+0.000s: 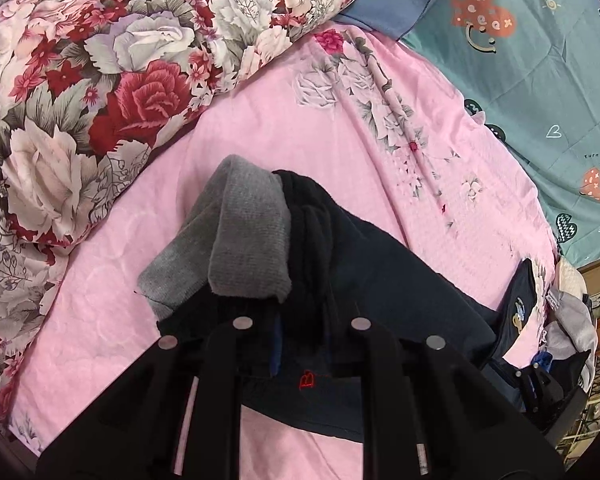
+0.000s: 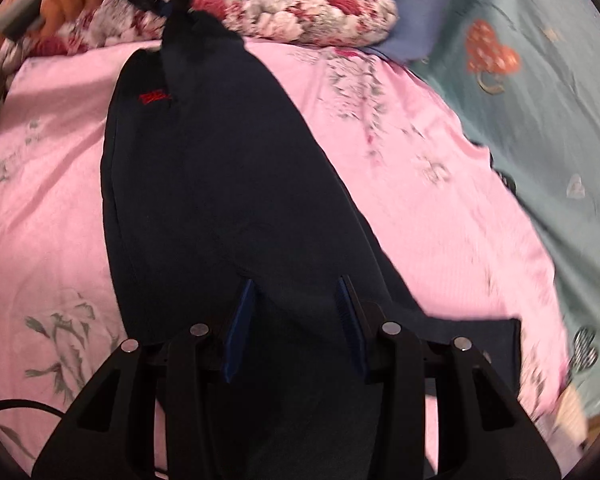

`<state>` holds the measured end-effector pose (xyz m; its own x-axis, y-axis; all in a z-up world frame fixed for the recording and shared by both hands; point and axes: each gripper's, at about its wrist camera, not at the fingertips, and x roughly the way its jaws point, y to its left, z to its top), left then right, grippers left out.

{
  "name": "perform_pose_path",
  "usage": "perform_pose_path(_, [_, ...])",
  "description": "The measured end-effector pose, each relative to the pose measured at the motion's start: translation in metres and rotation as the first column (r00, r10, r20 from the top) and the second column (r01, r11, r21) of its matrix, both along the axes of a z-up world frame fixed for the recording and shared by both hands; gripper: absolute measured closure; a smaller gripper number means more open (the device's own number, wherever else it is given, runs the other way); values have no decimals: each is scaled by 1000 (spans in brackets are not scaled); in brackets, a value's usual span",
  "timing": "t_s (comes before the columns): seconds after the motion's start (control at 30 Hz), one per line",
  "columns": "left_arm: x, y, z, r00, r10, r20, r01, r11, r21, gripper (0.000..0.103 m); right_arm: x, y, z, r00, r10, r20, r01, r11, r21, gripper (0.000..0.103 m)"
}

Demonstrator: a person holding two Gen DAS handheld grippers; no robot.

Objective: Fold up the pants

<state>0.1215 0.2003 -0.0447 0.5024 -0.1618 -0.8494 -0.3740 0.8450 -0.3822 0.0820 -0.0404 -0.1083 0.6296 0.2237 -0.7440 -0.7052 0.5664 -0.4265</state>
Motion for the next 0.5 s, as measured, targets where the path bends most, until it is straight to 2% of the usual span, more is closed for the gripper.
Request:
perform_pose_path(0.07, [0, 3, -3, 1000, 5, -7, -6, 1000, -24, 88, 5, 9, -4, 999, 35, -3, -35, 999, -32, 60])
perform_pose_path(0.17, [0, 6, -4, 1000, 8, -6, -8, 999, -39, 88, 11, 14, -21, 998, 53, -28, -56, 988, -145, 60])
perform_pose_path(0.3, [3, 5, 1, 1000, 0, -2, 0, 999, -32, 88, 14, 0, -22, 993, 57, -103, -68, 992, -110, 64])
perform_pose_path(0.4, [2, 3, 6, 1000, -7, 7, 7, 1000, -22, 88, 15, -9, -16, 992, 51, -113, -58, 996, -64, 62])
perform_pose_path(0.5, [3, 6, 5, 1000, -5, 12, 6, 999, -38, 88, 19, -11, -21, 994, 37, -98, -48, 993, -109, 61])
